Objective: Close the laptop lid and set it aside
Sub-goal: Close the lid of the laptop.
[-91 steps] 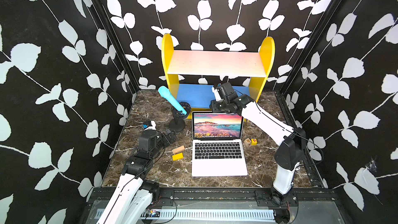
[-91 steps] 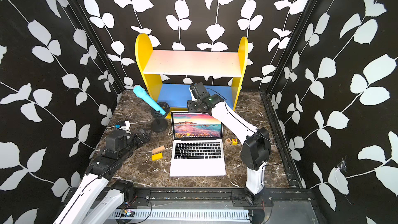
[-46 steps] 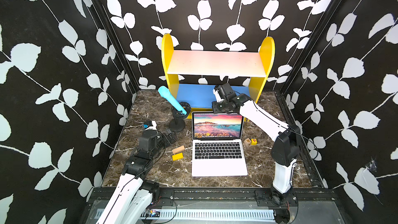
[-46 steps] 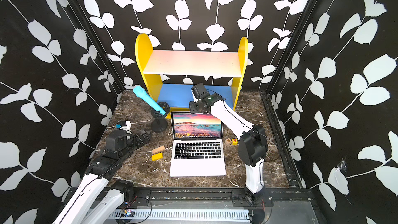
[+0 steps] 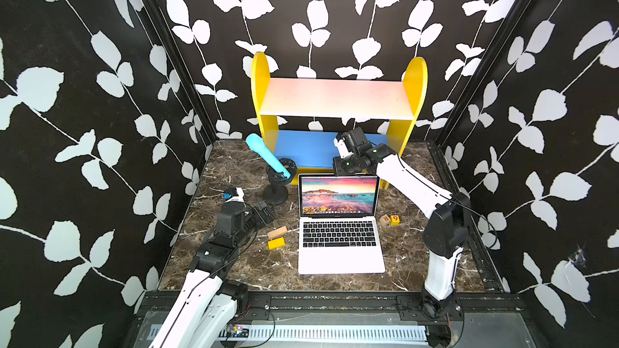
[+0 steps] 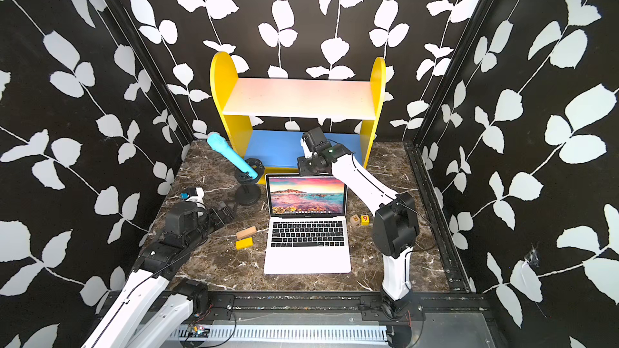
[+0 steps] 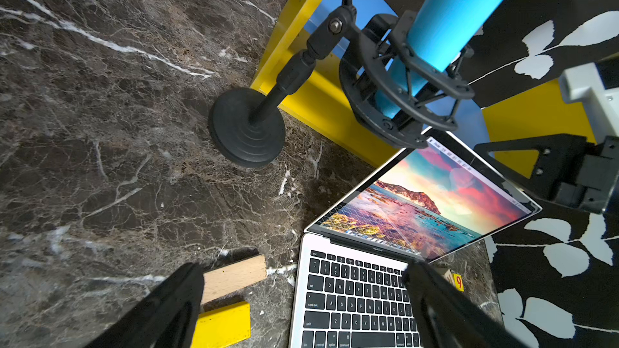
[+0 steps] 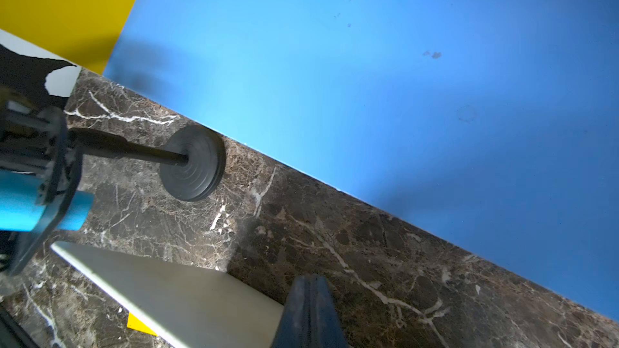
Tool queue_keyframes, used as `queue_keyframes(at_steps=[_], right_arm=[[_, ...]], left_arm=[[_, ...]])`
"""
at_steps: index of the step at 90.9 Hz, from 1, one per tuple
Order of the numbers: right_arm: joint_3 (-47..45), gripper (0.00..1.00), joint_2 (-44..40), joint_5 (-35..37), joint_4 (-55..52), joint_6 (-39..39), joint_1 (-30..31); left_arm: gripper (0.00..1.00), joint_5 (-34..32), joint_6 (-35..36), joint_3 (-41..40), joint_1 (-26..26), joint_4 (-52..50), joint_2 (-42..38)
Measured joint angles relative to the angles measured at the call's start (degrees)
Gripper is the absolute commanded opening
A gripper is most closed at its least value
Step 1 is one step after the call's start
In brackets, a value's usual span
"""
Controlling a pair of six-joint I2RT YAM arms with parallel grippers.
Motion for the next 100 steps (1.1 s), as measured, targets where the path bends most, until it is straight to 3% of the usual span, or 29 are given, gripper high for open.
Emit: queue_keyframes(at_steps=[50,100], right_arm=[[-6.58,0.07,-6.43,-7.74,-0.50,-0.72,0.09],[-13.29,0.07,-9.86,-9.68,0.76,-0.20,2.16]], left_arm=[[0.97,-0.02,-0.02,0.00,-0.02,0.00,-0.26],[0.96,-0.24,-0.17,0.00,-0.02,0.00,-0.70]])
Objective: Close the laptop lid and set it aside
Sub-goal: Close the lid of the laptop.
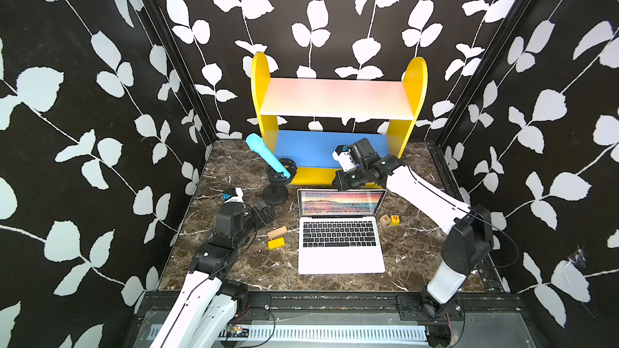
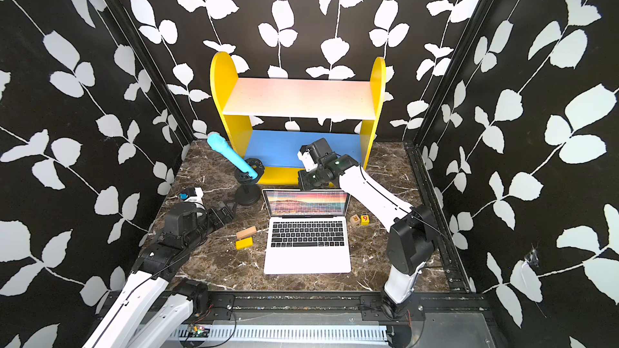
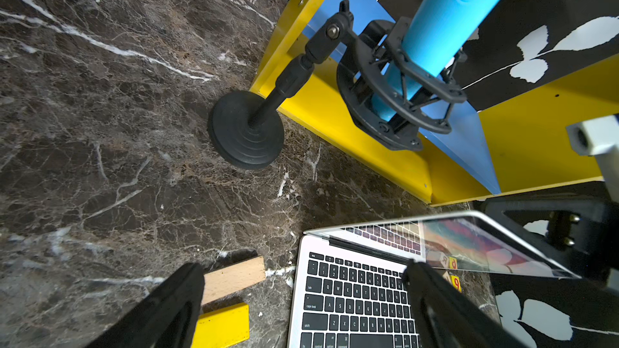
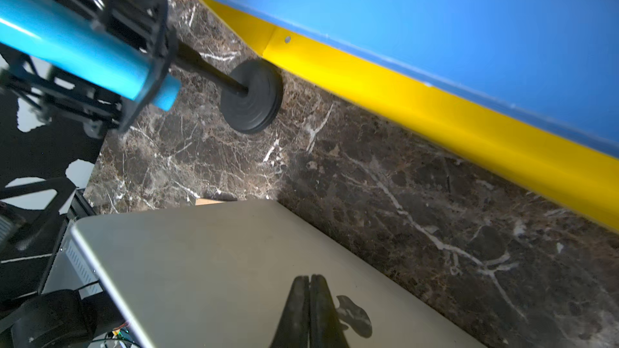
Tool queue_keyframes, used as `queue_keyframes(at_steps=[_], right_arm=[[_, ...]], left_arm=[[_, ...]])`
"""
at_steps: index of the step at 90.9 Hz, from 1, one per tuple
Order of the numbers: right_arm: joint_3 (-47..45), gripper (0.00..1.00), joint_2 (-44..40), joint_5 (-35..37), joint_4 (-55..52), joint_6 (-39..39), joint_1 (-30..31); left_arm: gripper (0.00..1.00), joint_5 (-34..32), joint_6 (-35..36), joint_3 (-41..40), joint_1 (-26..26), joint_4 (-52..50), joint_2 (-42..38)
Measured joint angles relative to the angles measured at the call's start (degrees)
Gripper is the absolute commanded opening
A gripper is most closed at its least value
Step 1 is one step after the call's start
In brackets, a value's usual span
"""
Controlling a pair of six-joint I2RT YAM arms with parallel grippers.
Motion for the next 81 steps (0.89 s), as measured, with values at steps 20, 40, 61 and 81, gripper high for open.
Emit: queue_keyframes(at_steps=[20,40,61,81], right_arm=[[-1.95,0.07,-0.92,-0.02,-1.31,0.09,0.79],[-2.43,0.08,-3.58,0.02,-2.54,0.04,1.55],[-4.42,0.08,-5.62,0.02,-3.17,0.04,2.82],[-6.67,0.08,-6.58,0.07,-3.72,0.02,4.15]], left_arm=[[0.96,-0.02,0.00,0.00,0.00,0.00,0.07],[0.96,-0.02,0.00,0.00,0.00,0.00,0.13],[0.96,0.00,-0.02,0.00,0.00,0.00,0.13],[0.96,0.00,-0.07,0.00,0.00,0.04,0.13]])
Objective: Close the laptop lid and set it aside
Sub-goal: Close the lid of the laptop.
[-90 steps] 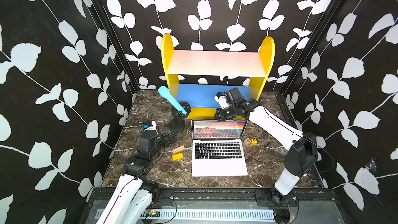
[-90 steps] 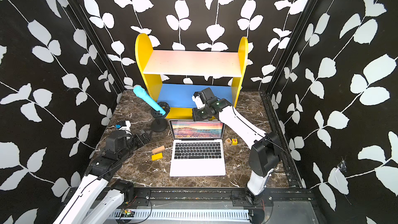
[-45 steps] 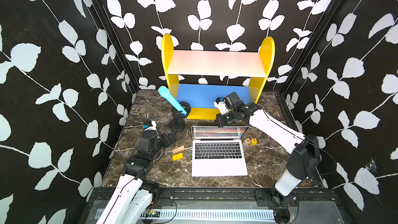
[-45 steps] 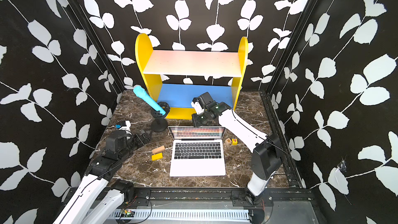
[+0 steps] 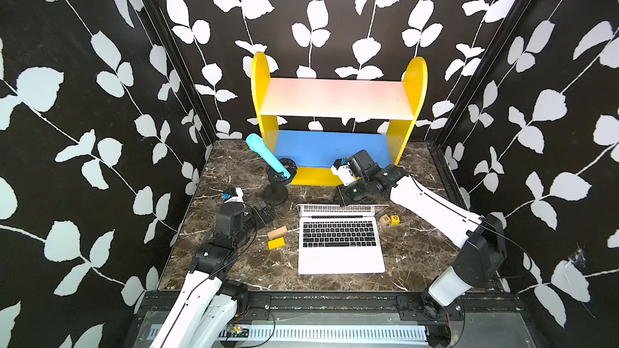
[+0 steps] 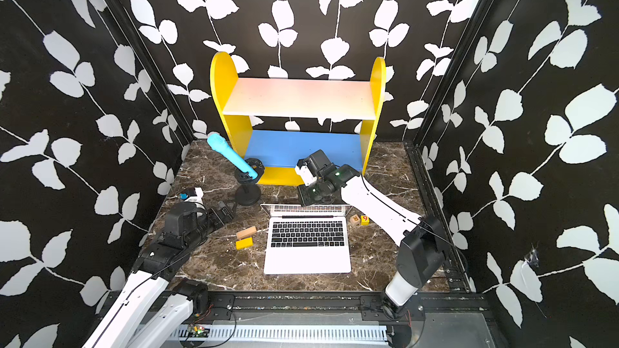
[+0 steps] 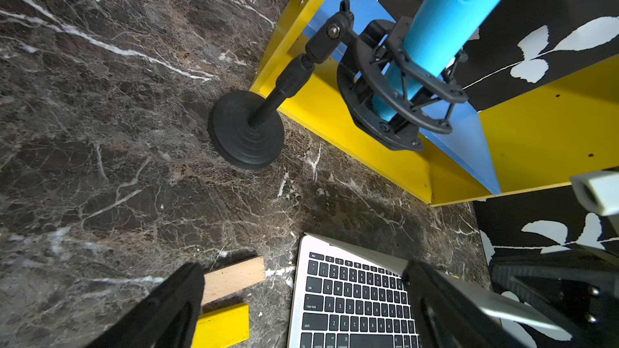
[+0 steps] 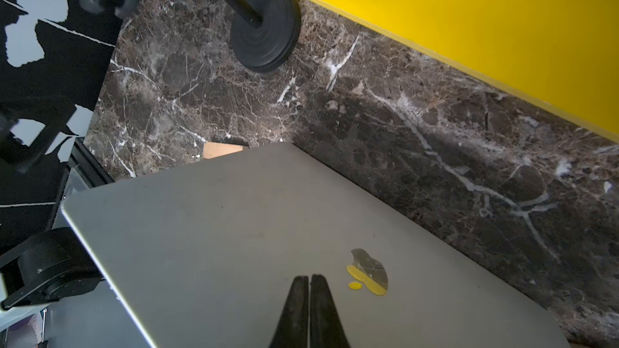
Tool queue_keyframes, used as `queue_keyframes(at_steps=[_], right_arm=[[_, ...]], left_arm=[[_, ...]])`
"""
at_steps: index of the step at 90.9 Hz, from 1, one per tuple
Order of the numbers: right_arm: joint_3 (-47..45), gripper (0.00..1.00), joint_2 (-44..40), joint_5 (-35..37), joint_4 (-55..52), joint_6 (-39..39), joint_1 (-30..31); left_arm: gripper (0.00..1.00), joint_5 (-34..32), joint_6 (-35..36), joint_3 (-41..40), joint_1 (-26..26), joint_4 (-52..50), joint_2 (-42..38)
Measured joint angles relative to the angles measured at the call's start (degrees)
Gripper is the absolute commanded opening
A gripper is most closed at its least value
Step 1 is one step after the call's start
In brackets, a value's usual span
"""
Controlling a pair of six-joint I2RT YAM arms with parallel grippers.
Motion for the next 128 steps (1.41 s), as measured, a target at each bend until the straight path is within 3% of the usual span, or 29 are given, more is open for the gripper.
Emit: queue_keyframes(at_steps=[29,128], right_arm=[[-2.10,0.08,-3.69,0.39,-0.79,0.00,1.25],[-10.71,0.08,-4.26,0.94,-2.40,-0.48,7.32]], left_arm=[[0.97,0.13,-0.22,0.00,0.00,0.04,0.31],[0.97,2.19,-0.13,-0.04,-0.04,0.57,1.68]])
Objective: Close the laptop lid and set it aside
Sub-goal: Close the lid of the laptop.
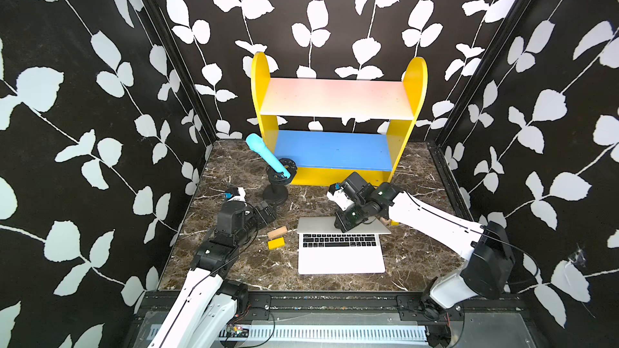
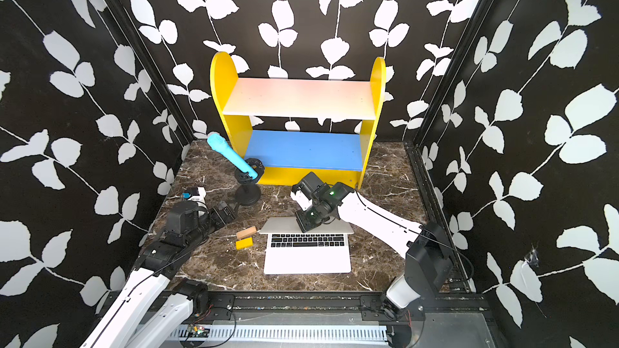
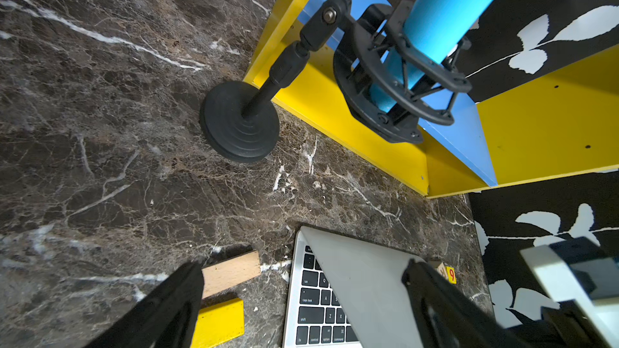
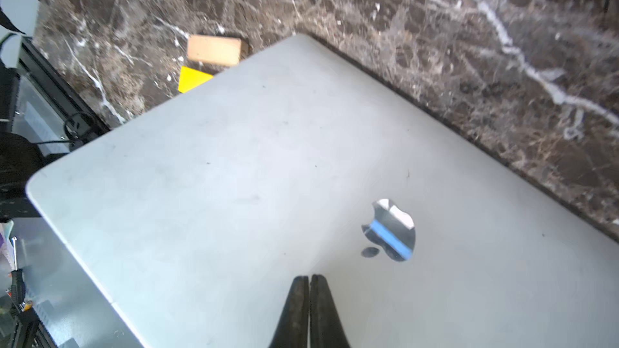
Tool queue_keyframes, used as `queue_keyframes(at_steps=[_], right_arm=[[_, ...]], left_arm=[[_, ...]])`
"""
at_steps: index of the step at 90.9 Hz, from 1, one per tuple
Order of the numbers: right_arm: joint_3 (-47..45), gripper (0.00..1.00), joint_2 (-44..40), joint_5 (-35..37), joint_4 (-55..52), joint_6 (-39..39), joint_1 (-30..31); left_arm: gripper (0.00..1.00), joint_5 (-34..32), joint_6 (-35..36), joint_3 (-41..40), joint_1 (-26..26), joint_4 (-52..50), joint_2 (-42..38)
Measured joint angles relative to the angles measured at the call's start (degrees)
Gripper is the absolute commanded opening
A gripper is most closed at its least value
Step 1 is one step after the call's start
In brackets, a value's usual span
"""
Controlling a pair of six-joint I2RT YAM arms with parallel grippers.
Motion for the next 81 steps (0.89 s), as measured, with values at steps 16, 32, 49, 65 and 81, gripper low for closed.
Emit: queue_keyframes(at_steps=[16,32,49,65,81], right_arm=[[-1.22,0.08,0.00,-0.09,0.11,0.02,0.20],[-1.99,0.08,0.02,-0.33,0.46,0.07,0.39],[-2.75,0.08,0.42,-1.01,1.01,0.17,0.44],[-2.91,0.07,1.51,-1.27,1.51,0.24,0.50],[-3.23,0.07,2.25,-1.42,1.81,0.24,0.74]], left_arm=[[0.97,0.42,0.02,-0.07,0.00,0.55,0.90],[0.97,0.50,0.35,-0.09,0.00,0.79,0.96],[0.97,0.90,0.46,-0.13,-0.07,0.81,1.29],[0.97,1.31,0.50,-0.17,-0.07,0.87,1.44],[0.97,1.51,0.66,-0.17,-0.07,0.96,1.86]])
